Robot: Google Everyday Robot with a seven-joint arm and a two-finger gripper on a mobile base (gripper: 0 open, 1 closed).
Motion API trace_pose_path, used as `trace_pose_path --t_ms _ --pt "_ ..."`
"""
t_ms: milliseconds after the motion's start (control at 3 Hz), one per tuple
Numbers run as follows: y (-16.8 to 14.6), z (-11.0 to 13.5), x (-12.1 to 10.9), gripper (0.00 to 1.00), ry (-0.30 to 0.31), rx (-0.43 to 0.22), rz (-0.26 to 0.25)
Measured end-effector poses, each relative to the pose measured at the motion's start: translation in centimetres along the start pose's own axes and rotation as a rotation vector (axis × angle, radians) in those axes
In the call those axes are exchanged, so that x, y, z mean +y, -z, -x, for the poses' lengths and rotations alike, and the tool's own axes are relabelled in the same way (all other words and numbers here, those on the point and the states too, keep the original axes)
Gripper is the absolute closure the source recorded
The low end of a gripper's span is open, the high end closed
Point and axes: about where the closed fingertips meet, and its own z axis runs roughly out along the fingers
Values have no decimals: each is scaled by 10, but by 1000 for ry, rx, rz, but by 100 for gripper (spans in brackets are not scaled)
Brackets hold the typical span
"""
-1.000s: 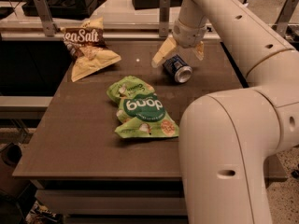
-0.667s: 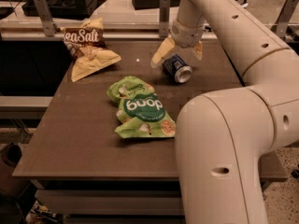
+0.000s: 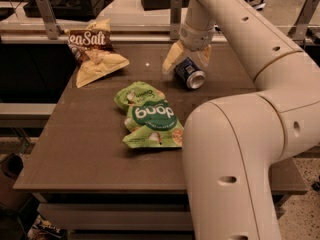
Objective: Place pepsi can upright
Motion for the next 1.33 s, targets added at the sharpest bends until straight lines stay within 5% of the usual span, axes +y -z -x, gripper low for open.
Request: trace_pose_path --t_ms 1000,1333 --pt "-12 16 1 87 3 -43 -1" --pt "-13 18 1 100 4 -47 -1"
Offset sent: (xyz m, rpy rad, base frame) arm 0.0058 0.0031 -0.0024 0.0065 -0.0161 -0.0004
